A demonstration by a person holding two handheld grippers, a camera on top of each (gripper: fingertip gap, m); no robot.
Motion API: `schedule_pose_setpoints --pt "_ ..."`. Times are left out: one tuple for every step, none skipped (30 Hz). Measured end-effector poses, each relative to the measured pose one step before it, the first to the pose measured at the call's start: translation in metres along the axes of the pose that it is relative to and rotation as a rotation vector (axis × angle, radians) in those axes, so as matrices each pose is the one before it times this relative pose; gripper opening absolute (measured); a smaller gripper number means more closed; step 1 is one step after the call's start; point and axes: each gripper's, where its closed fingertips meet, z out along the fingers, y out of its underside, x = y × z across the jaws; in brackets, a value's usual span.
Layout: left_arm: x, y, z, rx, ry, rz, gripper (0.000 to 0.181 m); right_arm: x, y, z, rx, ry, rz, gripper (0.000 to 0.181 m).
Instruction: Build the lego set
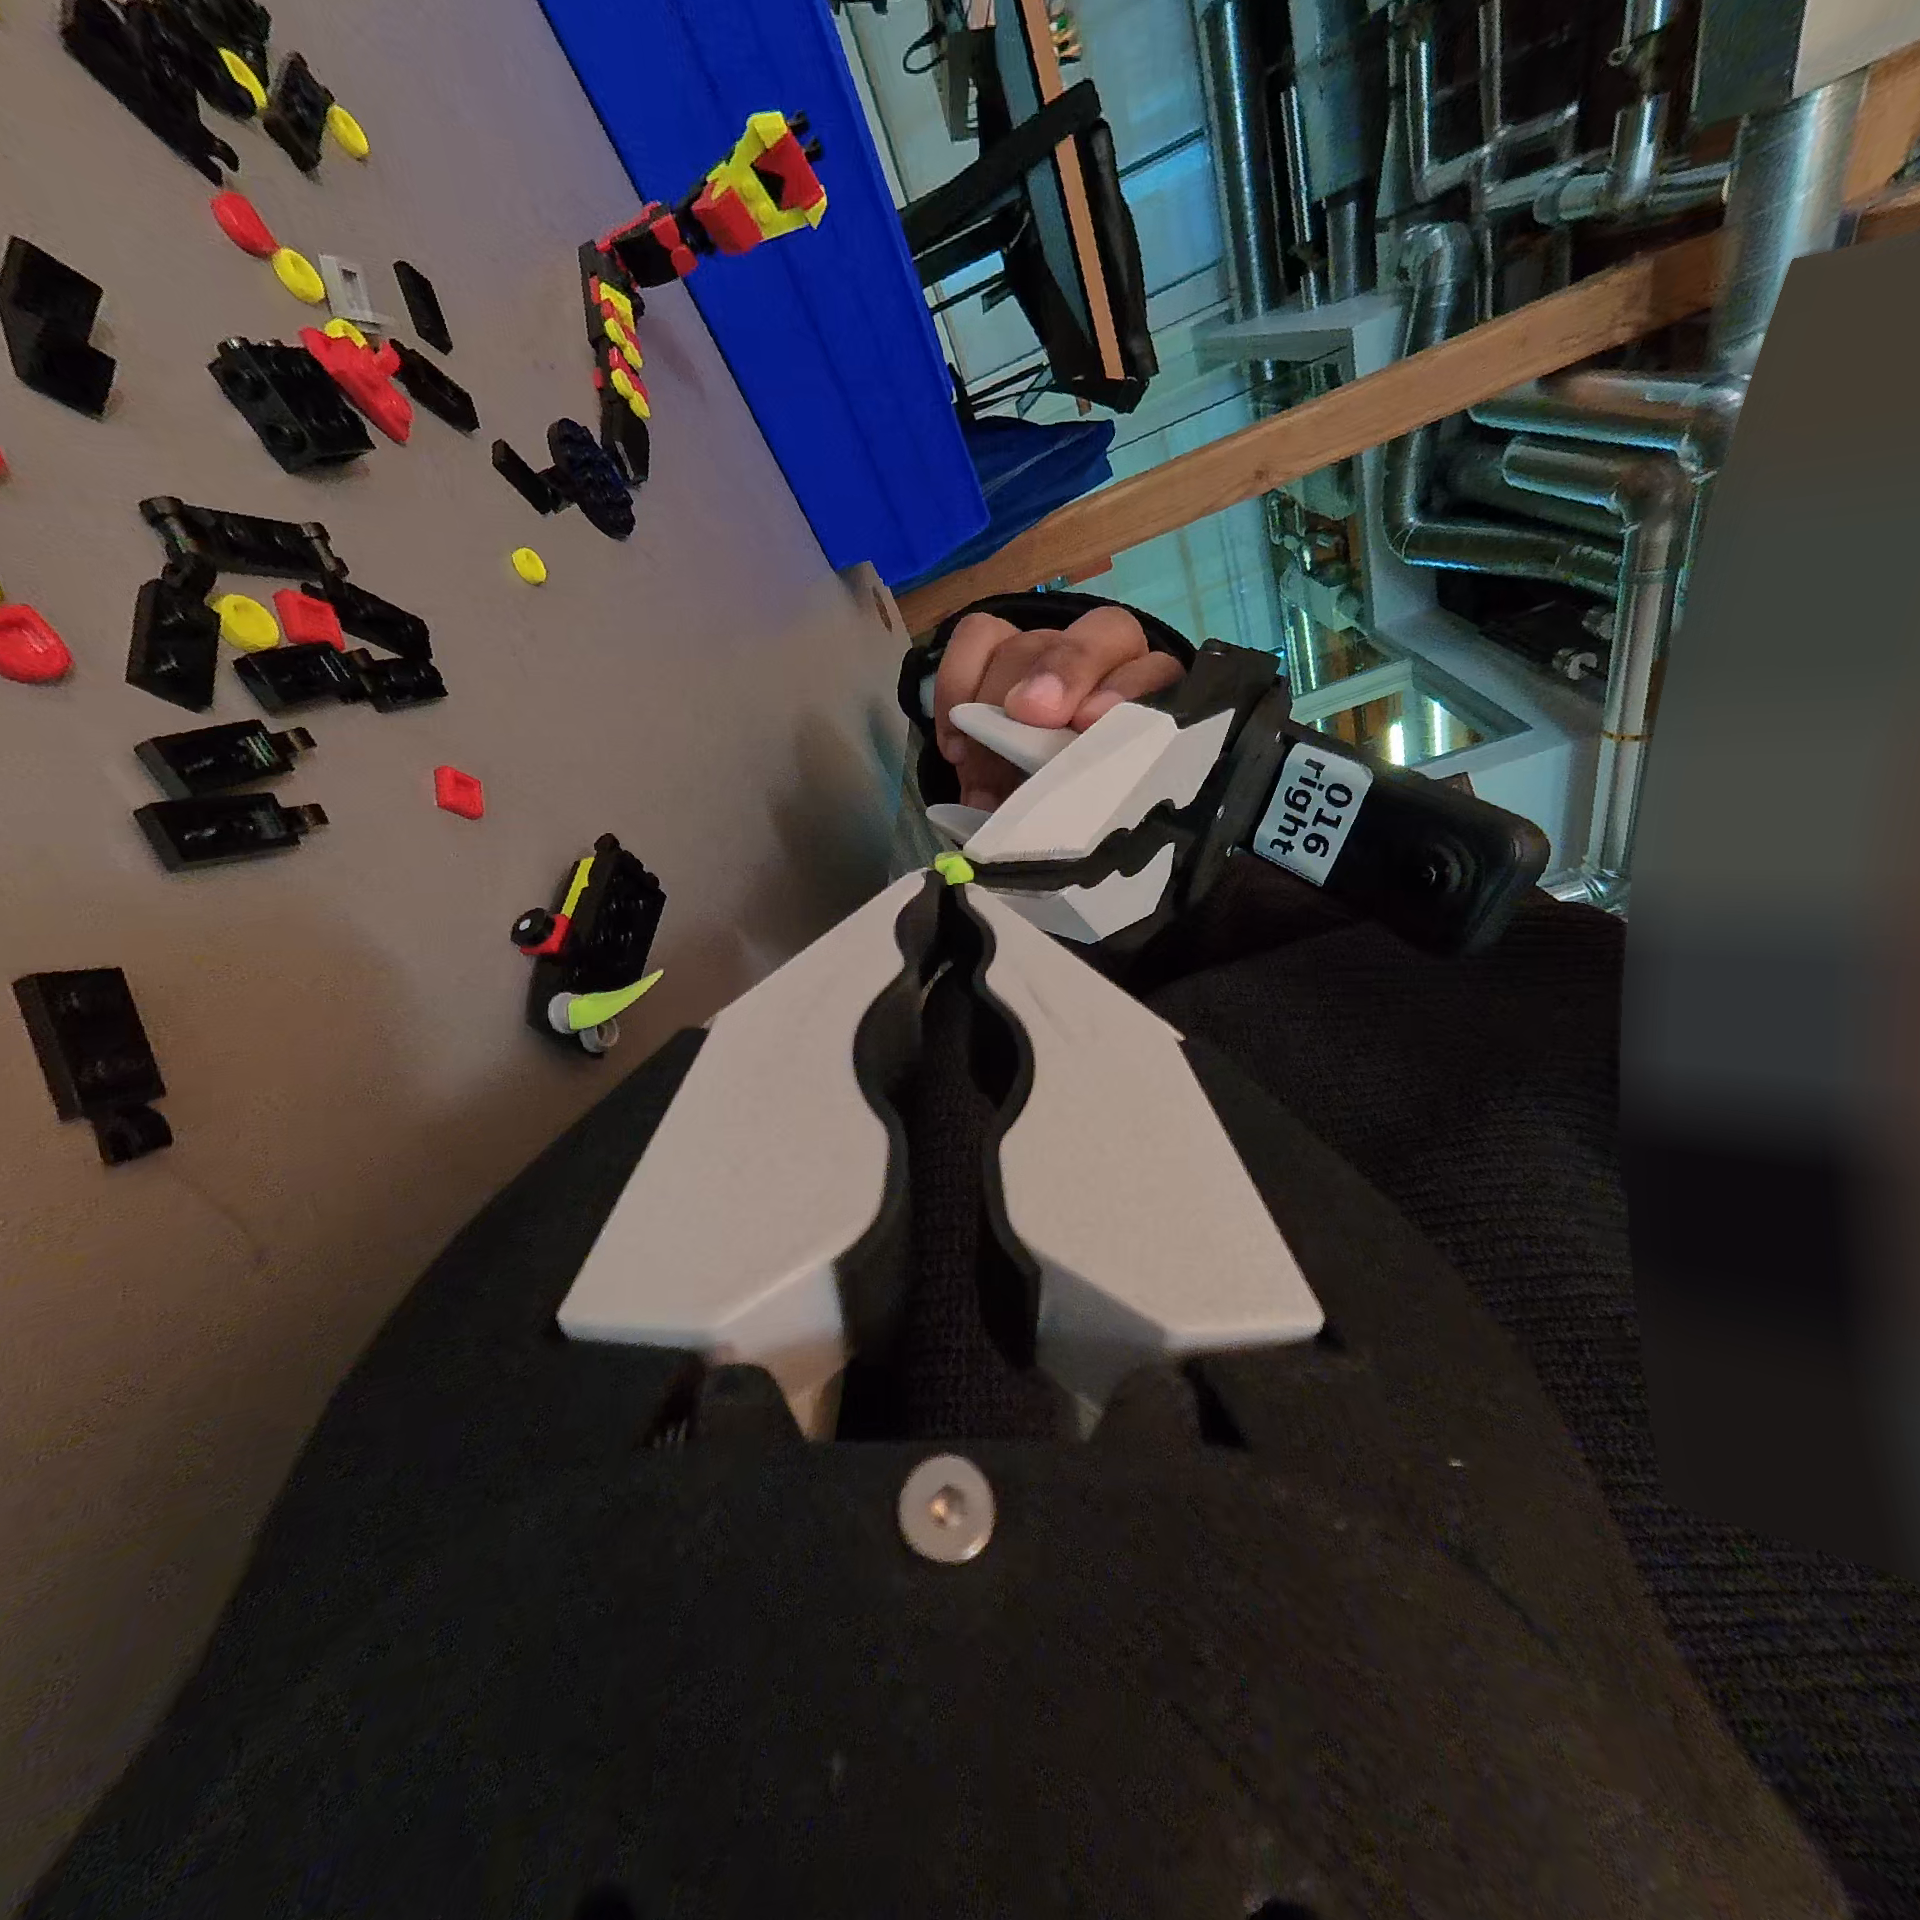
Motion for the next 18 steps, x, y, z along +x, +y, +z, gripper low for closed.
schedule_pose_setpoints --pt "0.00010 0.00014 -0.00005 -0.0008 0.0011 -0.0005 0.000 -0.00012 -0.00031 -0.00012 0.0013 0.0007 -0.0034 0.000" --pt "0.00027 0.00034 0.00011 -0.0026 0.0018 0.0012 0.000 0.00011 -0.00025 -0.00009 0.0013 0.0021 -0.0028 0.000" --pt "0.00046 -0.00018 0.00011 0.0003 0.0024 0.0036 0.000 0.00041 -0.00049 -0.00011 0.0021 0.0047 -0.0022 0.000" --pt "0.00037 -0.00056 -0.00019 0.0018 0.0001 0.0055 0.000 0.00052 -0.00024 0.00008 0.0001 0.0052 -0.0025 0.000" --pt "0.00019 -0.00025 -0.00012 -0.0001 0.0003 0.0070 0.000 0.00028 -0.00005 0.00006 0.0006 0.0032 -0.0016 0.000" --pt "0.00022 -0.00027 -0.00021 -0.0001 0.0012 0.0053 0.000 0.00016 -0.00024 0.00006 0.0014 0.0019 0.0003 0.000" --pt "0.00016 -0.00029 -0.00020 0.0015 0.0011 0.0023 0.000 0.00024 -0.00007 0.00008 0.0007 0.0012 0.0022 0.000" --pt "0.00027 -0.00048 -0.00021 0.0028 0.0016 0.0019 0.000 0.00044 0.00031 0.00012 0.0001 0.0010 0.0047 0.000" --pt "0.00042 -0.00058 -0.00040 0.0029 0.0019 0.0029 0.000 0.00039 0.00013 0.00028 0.0016 -0.0008 0.0101 0.000" --pt "0.00050 -0.00041 -0.00041 0.0015 0.0010 0.0045 0.000 0.00058 -0.00013 0.00035 0.0062 -0.0026 0.0232 0.000" --pt "0.00030 -0.00071 -0.00048 0.0033 -0.0006 0.0054 0.000 0.00079 -0.00015 0.00037 0.0097 -0.0082 0.0405 0.001" --pt "0.00051 -0.00082 -0.00047 0.0035 -0.0002 0.0058 0.000 0.00052 0.00036 0.00047 0.0083 -0.0174 0.0548 0.005" --pt "0.00037 -0.00053 -0.00047 0.0020 -0.0009 0.0071 0.000 0.00021 0.00044 0.00016 0.0090 -0.0259 0.0649 0.008" --pt "0.00022 -0.00052 -0.00051 0.0016 -0.0018 0.0084 0.000 0.00116 -0.00030 -0.00053 0.0145 -0.0238 0.0691 0.007" --pt "-0.00008 -0.00028 -0.00030 0.0002 -0.0027 0.0067 0.000 0.00226 -0.00091 -0.00114 0.0183 -0.0170 0.0639 0.007" --pt "-0.00012 0.00008 -0.00001 -0.0014 -0.0022 0.0044 0.000 0.00220 -0.00117 -0.00141 0.0183 -0.0163 0.0540 0.005" --pt "-0.00061 0.00030 0.00005 -0.0021 -0.0039 0.0010 0.000 0.00250 -0.00050 -0.00135 0.0130 -0.0110 0.0443 0.005" --pt "-0.00116 -0.00007 0.00001 0.0001 -0.0072 0.0003 0.000 0.00367 0.00065 -0.00115 0.0045 -0.0005 0.0367 0.005"
